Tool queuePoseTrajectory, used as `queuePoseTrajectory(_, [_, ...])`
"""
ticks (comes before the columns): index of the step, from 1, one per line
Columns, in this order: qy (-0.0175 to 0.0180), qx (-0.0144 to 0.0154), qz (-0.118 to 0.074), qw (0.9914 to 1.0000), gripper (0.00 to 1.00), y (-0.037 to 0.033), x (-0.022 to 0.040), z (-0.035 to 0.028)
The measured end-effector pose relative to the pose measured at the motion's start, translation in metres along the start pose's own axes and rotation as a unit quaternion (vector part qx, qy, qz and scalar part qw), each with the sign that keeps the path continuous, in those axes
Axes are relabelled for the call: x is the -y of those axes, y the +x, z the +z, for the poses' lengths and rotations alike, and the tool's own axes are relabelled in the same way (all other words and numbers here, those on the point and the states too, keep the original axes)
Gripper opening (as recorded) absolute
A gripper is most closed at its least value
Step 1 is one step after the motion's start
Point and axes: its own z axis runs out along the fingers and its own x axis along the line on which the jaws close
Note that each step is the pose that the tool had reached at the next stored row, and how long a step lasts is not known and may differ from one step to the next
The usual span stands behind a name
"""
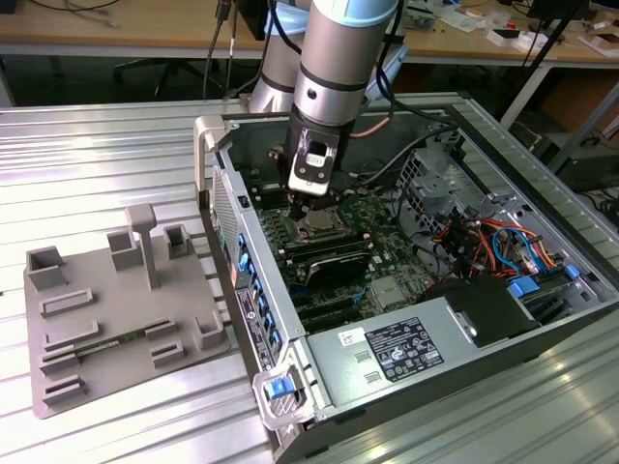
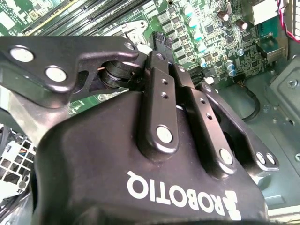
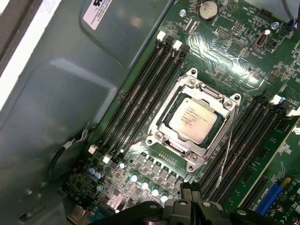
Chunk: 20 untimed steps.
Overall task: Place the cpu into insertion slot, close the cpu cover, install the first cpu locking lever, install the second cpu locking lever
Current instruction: 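Install the first cpu locking lever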
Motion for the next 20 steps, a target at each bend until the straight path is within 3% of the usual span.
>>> queuePoseTrajectory(11, [-0.0005,0.0003,-0.030,0.99956,0.11,0.0000,0.0000,0.0000])
queuePoseTrajectory(20, [-0.0010,0.0007,-0.059,0.99825,0.11,0.0000,0.0000,0.0000])
